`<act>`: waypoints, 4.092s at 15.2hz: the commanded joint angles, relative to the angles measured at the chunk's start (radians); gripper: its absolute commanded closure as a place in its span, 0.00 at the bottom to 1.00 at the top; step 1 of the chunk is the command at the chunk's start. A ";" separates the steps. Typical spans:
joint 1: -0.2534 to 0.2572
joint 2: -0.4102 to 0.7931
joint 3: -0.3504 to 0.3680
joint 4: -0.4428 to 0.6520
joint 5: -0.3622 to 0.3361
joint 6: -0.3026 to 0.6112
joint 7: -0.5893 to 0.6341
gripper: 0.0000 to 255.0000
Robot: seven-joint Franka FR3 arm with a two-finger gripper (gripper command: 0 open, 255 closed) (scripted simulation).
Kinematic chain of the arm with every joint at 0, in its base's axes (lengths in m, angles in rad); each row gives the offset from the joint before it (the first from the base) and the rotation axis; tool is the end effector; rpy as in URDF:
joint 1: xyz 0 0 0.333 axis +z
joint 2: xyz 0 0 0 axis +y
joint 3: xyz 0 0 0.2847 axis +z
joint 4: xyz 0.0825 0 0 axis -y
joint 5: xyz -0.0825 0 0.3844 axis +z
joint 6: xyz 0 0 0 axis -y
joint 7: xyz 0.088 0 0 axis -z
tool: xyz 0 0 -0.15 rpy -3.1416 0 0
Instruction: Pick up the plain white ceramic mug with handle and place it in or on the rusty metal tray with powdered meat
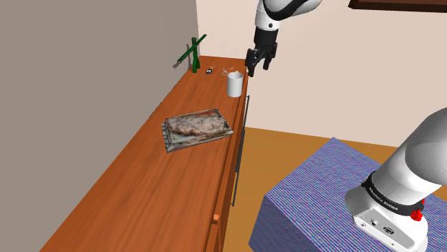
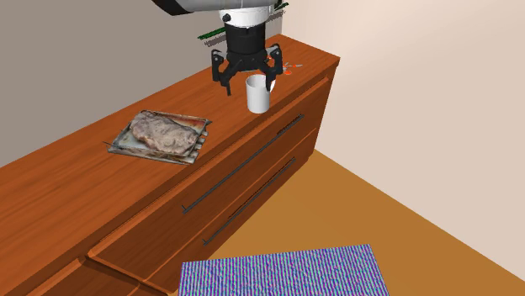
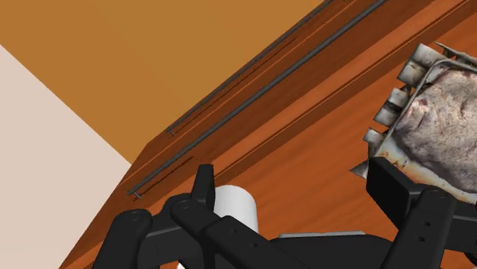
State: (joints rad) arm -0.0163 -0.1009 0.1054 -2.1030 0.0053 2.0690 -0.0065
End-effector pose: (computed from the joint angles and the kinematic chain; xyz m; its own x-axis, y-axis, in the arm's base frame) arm 0.5328 0.0484 0.3947 0.9935 0.0929 0.0663 0.0927 -0.9957 0.0062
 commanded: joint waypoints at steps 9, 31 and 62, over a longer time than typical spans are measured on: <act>0.009 0.401 -0.002 0.365 -0.068 0.039 0.053 0.00; 0.022 0.633 -0.016 0.551 -0.095 0.085 0.068 1.00; 0.023 0.560 -0.010 0.749 -0.082 -0.185 0.053 1.00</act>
State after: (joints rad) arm 0.0059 0.4586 0.0953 -1.3640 -0.0766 1.8942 0.0459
